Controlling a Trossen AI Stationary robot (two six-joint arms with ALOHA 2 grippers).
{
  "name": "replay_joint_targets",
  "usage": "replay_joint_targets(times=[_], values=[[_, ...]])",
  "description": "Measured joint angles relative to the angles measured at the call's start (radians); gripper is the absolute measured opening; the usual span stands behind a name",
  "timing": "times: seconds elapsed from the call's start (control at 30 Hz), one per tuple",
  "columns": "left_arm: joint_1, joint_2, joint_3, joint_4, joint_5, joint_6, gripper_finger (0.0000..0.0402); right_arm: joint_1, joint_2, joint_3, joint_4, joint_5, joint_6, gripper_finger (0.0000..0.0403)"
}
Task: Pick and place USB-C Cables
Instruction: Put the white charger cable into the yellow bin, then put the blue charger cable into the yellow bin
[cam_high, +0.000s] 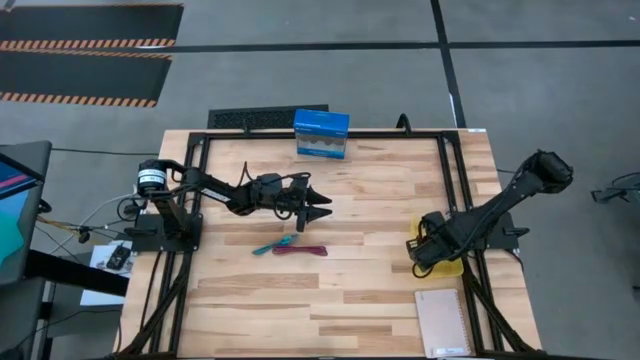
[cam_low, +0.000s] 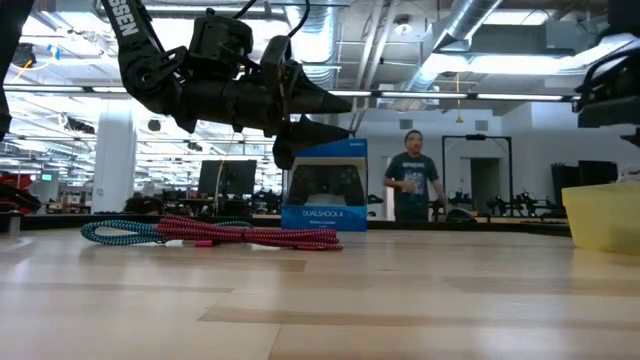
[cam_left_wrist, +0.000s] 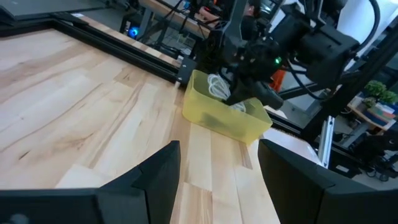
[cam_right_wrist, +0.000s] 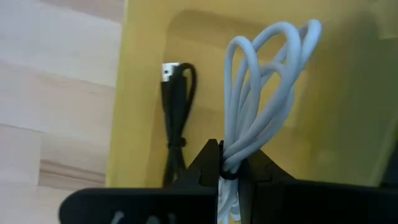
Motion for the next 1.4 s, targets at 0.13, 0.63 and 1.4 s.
replay_joint_targets(times=[0.13,0.63,1.4], values=[[0.0,0.0,0.0,0.0,-0.006,0.0,0.0203,-0.002,0.0,-0.037,0.033,-0.012,0.0,0.0026],[0.0,0.0,0.0,0.0,-0.007,0.0,0.0203,-0.009,0.003,-0.075,0.075,-0.051,-0.005,0.0069],[0.027,-0.028,0.0,-0.005,0.211,-0.035,0.0203,-0.014,-0.038,-0.034,0.039,-0.048,-0.105,0.0173]])
